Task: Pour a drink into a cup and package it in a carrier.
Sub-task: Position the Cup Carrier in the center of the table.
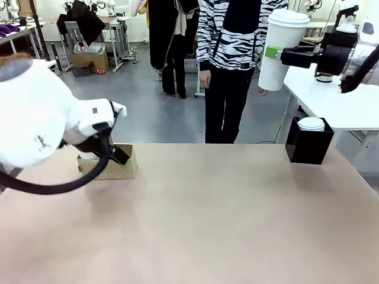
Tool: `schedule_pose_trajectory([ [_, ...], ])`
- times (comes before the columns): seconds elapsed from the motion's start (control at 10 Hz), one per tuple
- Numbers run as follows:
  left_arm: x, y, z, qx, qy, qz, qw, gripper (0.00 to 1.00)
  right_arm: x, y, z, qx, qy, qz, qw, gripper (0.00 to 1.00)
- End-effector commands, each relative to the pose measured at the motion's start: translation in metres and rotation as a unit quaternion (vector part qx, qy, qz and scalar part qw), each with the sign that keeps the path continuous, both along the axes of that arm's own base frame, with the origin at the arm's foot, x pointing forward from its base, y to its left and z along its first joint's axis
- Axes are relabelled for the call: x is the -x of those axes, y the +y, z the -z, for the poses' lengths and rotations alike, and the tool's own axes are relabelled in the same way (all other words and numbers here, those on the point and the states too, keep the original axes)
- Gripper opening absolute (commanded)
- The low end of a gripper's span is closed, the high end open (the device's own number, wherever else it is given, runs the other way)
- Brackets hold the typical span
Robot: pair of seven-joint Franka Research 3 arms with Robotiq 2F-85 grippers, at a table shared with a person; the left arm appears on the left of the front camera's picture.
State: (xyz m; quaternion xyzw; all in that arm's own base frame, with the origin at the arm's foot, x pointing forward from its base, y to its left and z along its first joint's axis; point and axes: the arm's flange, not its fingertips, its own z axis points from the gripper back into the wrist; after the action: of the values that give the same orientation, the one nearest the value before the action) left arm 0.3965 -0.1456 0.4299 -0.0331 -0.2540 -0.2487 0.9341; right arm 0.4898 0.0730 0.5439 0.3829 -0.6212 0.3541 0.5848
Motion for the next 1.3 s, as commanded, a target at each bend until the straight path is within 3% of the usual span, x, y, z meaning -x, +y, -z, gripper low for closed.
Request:
schedule_pose_trajectory([
  [0.0, 0.008, 0.003, -0.058, 0.008, 0.032, -0.044, 0.998, 1.00, -0.003, 0.002, -0.004, 0.003, -0.006, 0.008, 1.000, 0.80],
  [0.3, -0.001, -0.002, -0.135, -0.001, 0.058, -0.106, 0.993, 1.00, -0.003, 0.002, -0.004, 0.003, -0.006, 0.008, 1.000, 0.80],
  [0.5, -0.034, -0.008, -0.160, -0.019, 0.080, -0.167, 0.982, 1.00, -0.003, 0.002, -0.004, 0.003, -0.006, 0.008, 1.000, 0.80],
  [0.9, -0.113, 0.010, -0.147, -0.018, 0.131, -0.258, 0.957, 1.00, -0.003, 0.002, -0.004, 0.003, -0.006, 0.008, 1.000, 0.80],
  [1.2, -0.144, 0.025, -0.115, -0.008, 0.155, -0.277, 0.948, 1.00, -0.003, 0.002, -0.004, 0.003, -0.006, 0.008, 1.000, 0.80],
])
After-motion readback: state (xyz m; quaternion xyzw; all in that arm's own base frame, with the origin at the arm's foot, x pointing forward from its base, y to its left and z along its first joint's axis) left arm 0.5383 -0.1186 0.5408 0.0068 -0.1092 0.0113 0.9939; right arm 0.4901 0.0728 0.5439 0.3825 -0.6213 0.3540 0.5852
